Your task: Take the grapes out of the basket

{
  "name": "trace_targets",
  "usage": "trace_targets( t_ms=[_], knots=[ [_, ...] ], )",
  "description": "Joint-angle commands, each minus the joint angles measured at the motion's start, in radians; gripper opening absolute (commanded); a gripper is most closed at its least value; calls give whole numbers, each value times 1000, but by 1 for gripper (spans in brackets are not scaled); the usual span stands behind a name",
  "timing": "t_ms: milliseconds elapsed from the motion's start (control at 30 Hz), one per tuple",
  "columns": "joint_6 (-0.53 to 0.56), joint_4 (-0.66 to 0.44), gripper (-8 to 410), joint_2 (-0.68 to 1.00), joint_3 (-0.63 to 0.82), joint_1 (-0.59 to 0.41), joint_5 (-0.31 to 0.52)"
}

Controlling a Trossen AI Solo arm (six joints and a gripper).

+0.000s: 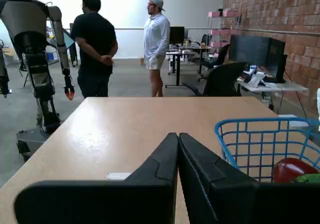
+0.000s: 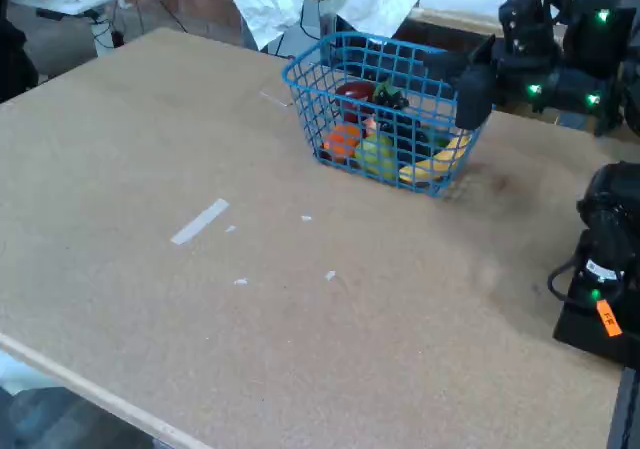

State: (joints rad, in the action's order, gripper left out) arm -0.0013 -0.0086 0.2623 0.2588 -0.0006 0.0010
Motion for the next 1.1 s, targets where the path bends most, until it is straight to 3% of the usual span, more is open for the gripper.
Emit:
trace_targets(
  t_ms=[0,200,267,400,667,1067],
  knots=[
    [1,8,0,0,1,0,-1],
    [-3,31,0,0,1,0,9],
    [-4,46,0,0,2,0,74],
    [-18,27,0,1,29,0,281],
    [-78,12,0,31,148,0,431],
    [-162,-209,0,319,509,-1,651]
  ],
)
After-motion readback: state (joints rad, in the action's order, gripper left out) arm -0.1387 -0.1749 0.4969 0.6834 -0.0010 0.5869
